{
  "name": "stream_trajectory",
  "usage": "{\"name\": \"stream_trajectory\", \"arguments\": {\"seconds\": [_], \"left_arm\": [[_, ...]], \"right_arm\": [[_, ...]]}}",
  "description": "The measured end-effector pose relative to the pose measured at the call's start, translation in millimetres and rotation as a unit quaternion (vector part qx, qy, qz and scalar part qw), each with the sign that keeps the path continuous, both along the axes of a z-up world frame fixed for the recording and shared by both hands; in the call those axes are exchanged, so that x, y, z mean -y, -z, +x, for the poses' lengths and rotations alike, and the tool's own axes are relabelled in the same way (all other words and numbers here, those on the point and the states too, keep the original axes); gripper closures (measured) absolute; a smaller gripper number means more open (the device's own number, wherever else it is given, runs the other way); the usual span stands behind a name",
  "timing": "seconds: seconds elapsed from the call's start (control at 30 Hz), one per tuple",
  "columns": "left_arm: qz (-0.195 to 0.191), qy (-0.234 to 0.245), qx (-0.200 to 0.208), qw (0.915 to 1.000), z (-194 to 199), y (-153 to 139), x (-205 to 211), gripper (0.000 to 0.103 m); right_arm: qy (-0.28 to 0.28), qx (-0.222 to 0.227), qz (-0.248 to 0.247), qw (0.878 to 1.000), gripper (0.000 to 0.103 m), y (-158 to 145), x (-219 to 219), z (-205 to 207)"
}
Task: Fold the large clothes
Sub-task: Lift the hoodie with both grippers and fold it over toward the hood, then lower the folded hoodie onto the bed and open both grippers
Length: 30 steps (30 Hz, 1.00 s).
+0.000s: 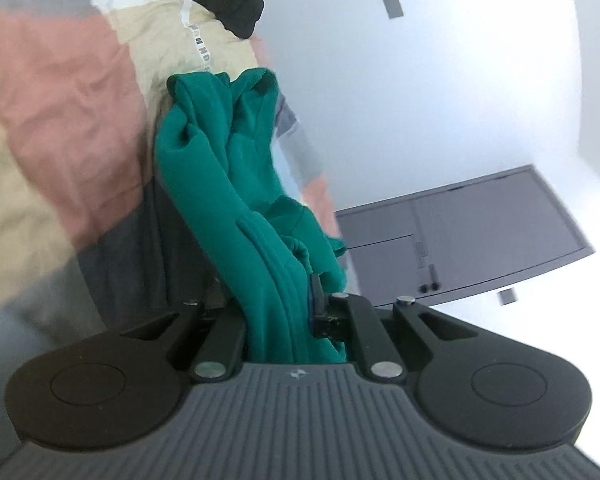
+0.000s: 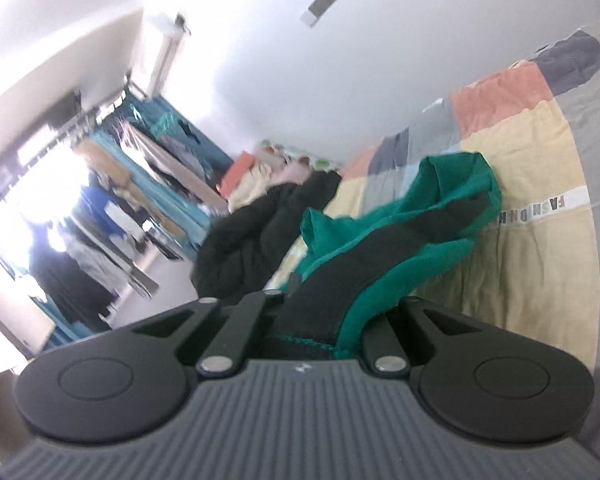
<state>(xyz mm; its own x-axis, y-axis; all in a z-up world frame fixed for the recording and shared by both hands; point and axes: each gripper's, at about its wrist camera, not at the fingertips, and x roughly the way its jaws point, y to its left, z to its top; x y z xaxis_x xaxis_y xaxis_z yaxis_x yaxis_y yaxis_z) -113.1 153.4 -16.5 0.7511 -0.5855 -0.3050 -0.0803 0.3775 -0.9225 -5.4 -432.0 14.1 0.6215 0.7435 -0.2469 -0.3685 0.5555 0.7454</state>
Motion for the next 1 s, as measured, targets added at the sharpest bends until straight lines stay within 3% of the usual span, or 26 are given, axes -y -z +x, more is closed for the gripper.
{"name": "stream_trajectory", "arguments": {"seconds": [0.1,0.23,0.43,0.63,0.8,1.0], "left_arm": [[-0.025,-0.008,0.008,0.9996,-22,2,-2,0.094],[-0.030,-0.011,0.022,0.9993,-38,1,-4,0.094],[-0.041,-0.026,0.040,0.9980,-11,-4,-6,0.093],[-0.035,-0.054,0.058,0.9962,64,-23,-11,0.089],[0.033,-0.085,0.067,0.9936,149,-37,-13,0.089],[0.096,-0.095,0.078,0.9878,233,-15,-19,0.089]], "right_arm": [[0.011,-0.001,0.012,1.000,0.095,0,2,-16],[0.021,-0.005,0.015,1.000,0.095,2,1,-31],[0.052,-0.025,0.019,0.998,0.095,0,-10,-12],[0.121,-0.053,0.028,0.991,0.095,-1,-18,49],[0.196,-0.075,0.025,0.978,0.095,6,-29,116],[0.252,-0.094,0.028,0.963,0.095,38,-33,176]]}}
